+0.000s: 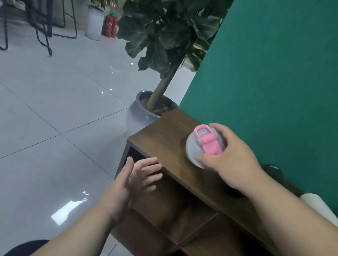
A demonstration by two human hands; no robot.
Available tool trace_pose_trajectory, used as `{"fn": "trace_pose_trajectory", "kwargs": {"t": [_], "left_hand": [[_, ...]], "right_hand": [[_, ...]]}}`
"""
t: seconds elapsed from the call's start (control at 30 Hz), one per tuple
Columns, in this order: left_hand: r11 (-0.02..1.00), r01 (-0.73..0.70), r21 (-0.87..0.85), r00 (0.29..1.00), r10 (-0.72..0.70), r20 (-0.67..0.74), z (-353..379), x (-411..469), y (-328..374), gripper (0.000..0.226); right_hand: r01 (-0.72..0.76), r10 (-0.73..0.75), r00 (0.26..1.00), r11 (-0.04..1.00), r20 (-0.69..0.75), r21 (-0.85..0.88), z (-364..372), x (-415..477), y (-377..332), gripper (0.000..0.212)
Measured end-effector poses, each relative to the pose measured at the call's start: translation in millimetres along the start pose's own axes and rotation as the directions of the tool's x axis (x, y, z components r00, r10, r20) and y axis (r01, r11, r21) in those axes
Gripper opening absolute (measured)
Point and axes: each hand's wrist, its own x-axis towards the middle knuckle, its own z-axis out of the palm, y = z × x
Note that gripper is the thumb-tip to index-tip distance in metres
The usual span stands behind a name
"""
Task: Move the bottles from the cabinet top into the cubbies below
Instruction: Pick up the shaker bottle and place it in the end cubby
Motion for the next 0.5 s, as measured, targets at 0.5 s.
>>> {"fn": "trace_pose_trajectory", "kwargs": {"t": [0.5], "left_hand": [[0.93, 0.366, 0.032, 0.808, -0.301, -0.507, -30, -12, -11, 0.067]], "right_hand": [[-0.438, 0.297, 0.879, 0.812, 0.374, 0.384, 73, -53, -15, 0.037]]}}
